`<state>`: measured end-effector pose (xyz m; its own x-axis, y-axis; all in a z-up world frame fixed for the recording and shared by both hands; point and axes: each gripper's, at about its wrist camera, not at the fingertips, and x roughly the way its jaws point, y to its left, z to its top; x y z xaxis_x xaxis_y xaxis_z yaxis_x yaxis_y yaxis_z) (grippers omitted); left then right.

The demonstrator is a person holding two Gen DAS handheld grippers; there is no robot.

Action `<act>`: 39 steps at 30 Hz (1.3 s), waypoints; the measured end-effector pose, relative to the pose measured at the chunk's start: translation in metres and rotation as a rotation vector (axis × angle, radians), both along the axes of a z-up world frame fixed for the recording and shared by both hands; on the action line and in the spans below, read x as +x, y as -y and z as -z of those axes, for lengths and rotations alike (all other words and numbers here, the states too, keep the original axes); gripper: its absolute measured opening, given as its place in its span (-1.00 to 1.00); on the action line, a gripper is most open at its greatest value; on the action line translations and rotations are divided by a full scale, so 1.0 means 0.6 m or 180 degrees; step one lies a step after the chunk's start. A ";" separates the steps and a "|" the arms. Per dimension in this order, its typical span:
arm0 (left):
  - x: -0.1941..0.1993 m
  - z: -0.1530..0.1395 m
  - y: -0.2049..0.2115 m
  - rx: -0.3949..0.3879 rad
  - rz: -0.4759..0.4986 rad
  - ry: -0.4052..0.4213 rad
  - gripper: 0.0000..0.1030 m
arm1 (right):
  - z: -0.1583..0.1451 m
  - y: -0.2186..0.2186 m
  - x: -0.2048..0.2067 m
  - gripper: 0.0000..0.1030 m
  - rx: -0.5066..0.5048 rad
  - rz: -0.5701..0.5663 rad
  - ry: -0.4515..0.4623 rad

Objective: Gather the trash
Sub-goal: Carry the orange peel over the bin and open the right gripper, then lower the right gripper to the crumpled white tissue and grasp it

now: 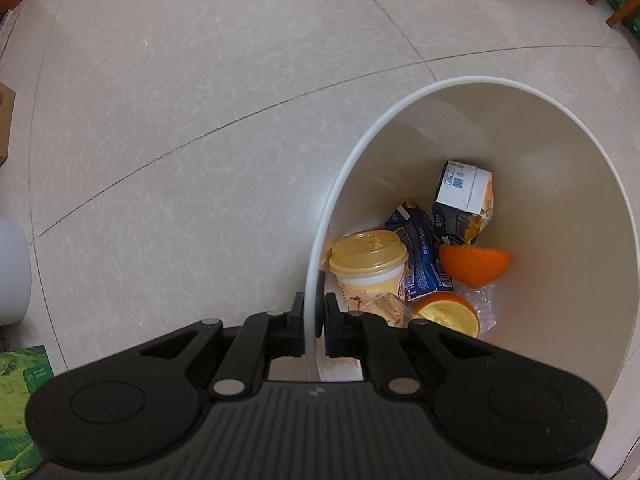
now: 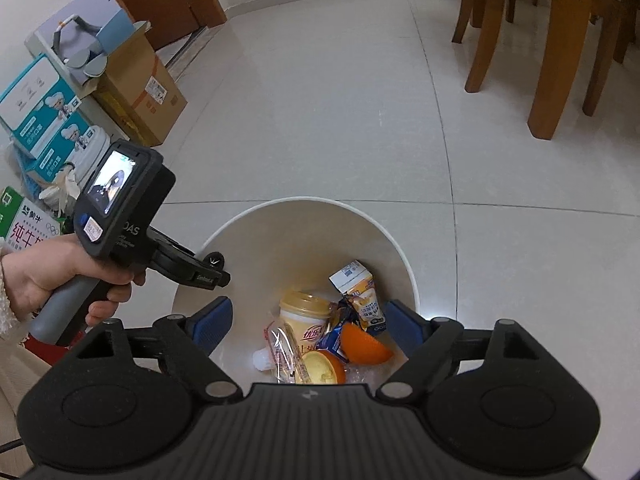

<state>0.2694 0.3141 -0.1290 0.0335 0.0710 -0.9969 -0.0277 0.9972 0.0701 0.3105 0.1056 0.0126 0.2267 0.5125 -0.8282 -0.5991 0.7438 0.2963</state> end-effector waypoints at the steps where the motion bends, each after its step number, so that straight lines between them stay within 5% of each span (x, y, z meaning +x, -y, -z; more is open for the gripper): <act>1: 0.000 0.000 0.000 -0.0005 -0.0003 0.0001 -0.89 | 0.002 0.003 0.000 0.69 -0.0016 0.0021 0.0007; 11: 0.001 0.001 -0.004 -0.0018 -0.0026 -0.0010 -0.89 | 0.021 0.099 0.019 0.70 -0.0134 0.0523 0.0403; 16: 0.000 0.001 -0.002 -0.0020 -0.0015 -0.0001 -0.89 | 0.099 0.193 0.043 0.75 -0.0297 0.0856 0.0465; 28: 0.000 0.000 0.000 -0.0042 -0.0002 -0.0001 -0.89 | 0.377 0.288 0.069 0.73 -0.0662 0.1377 -0.0391; 39: -0.001 0.004 0.002 -0.0006 -0.0003 -0.0011 -0.89 | 0.530 0.304 0.102 0.73 -0.0507 0.2021 -0.1080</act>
<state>0.2690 0.3130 -0.1314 0.0300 0.0691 -0.9972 -0.0285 0.9973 0.0683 0.3715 -0.0770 -0.3056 0.1577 0.2354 -0.9590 0.0666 0.9664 0.2481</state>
